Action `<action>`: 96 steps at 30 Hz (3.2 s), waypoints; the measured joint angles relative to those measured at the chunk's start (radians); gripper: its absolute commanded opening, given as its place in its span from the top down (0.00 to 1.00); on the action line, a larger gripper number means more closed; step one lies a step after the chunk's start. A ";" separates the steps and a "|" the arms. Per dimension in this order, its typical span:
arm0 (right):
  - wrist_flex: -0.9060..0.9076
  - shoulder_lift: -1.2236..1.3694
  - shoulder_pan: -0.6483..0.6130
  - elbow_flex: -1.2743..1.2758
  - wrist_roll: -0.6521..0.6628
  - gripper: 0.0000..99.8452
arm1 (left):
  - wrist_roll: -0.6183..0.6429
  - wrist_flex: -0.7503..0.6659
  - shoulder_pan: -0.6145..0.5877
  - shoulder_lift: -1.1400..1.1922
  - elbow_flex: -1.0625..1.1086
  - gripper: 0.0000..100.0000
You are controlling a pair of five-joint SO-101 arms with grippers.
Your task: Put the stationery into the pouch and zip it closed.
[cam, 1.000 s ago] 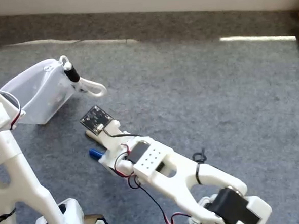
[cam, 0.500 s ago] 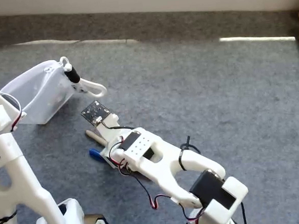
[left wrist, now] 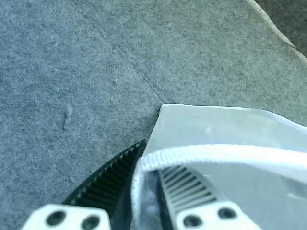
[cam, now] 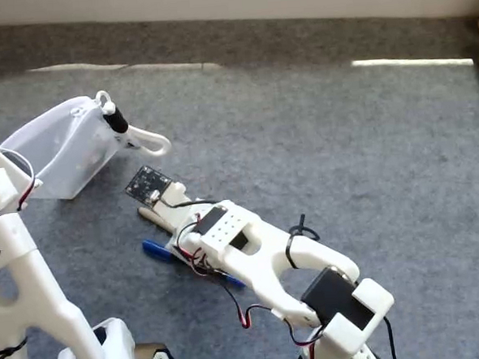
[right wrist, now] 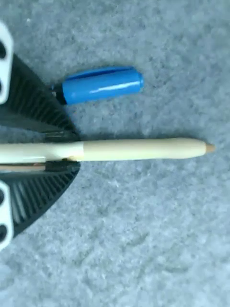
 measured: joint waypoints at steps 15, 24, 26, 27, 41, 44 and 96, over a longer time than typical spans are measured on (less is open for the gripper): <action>0.261 -0.002 0.084 -0.051 0.229 0.99 | 0.000 0.000 0.000 0.000 0.000 0.99; 0.396 -0.003 0.130 -0.052 0.356 0.99 | 0.000 -0.003 0.000 0.000 0.000 0.99; 0.402 -0.003 0.133 -0.052 0.365 0.96 | 0.000 -0.003 0.000 0.000 0.000 0.99; 0.405 -0.003 0.133 -0.052 0.367 0.93 | 0.000 -0.003 0.000 0.000 0.000 0.99; 0.434 -0.084 0.109 -0.032 0.373 0.88 | 0.000 -0.003 0.000 0.000 0.000 0.99; 0.434 -0.121 0.098 -0.032 0.336 0.88 | 0.000 -0.003 0.000 0.000 0.000 0.99; 0.500 0.026 0.137 -0.157 0.198 0.93 | 0.000 -0.003 0.000 0.000 0.002 0.99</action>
